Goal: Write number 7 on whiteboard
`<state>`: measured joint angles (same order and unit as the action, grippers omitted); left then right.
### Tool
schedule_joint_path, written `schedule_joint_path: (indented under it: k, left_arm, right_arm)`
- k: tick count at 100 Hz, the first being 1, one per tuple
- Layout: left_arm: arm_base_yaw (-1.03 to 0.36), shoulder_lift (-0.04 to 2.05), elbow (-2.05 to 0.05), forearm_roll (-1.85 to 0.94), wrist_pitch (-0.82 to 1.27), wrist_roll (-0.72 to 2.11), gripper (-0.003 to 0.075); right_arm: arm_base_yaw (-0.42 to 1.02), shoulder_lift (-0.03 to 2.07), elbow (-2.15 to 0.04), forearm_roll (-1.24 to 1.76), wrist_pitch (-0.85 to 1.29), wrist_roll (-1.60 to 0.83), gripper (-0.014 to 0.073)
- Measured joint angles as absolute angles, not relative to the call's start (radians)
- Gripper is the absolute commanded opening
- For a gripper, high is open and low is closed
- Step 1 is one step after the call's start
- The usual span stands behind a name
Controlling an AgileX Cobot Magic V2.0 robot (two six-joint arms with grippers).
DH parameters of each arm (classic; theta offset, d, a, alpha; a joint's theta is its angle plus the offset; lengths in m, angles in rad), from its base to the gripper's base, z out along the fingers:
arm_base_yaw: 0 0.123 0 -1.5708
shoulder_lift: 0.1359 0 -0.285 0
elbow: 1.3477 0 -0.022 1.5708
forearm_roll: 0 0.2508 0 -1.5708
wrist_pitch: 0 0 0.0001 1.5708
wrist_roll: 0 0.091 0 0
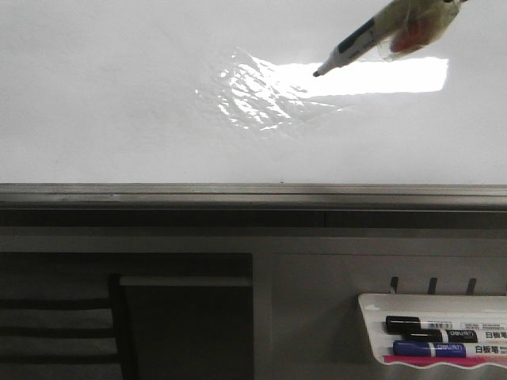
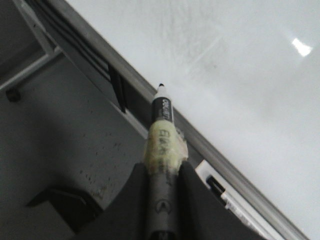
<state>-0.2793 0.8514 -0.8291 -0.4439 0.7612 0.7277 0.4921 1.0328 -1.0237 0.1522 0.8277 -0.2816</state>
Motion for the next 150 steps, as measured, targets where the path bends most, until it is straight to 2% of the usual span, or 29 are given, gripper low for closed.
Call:
schedule_joint_path:
  k: [24, 89, 150]
  left_arm:
    - [-0.278, 0.832, -0.813, -0.454, 0.72, 0.728, 0.0368]
    - [-0.277, 0.832, -0.809, -0.473, 0.7, 0.728, 0.0368]
    - [-0.277, 0.832, -0.809, -0.475, 0.663, 0.728, 0.0368]
  right_arm:
    - [0.492, 1.032, -0.906, 0.19, 0.532, -0.27, -0.0046]
    - [0.492, 1.291, -0.955, 0.304, 0.341, -0.268, -0.0046]
    - [0.339, 1.268, -0.966, 0.359, 0.458, -0.27, -0.0046]
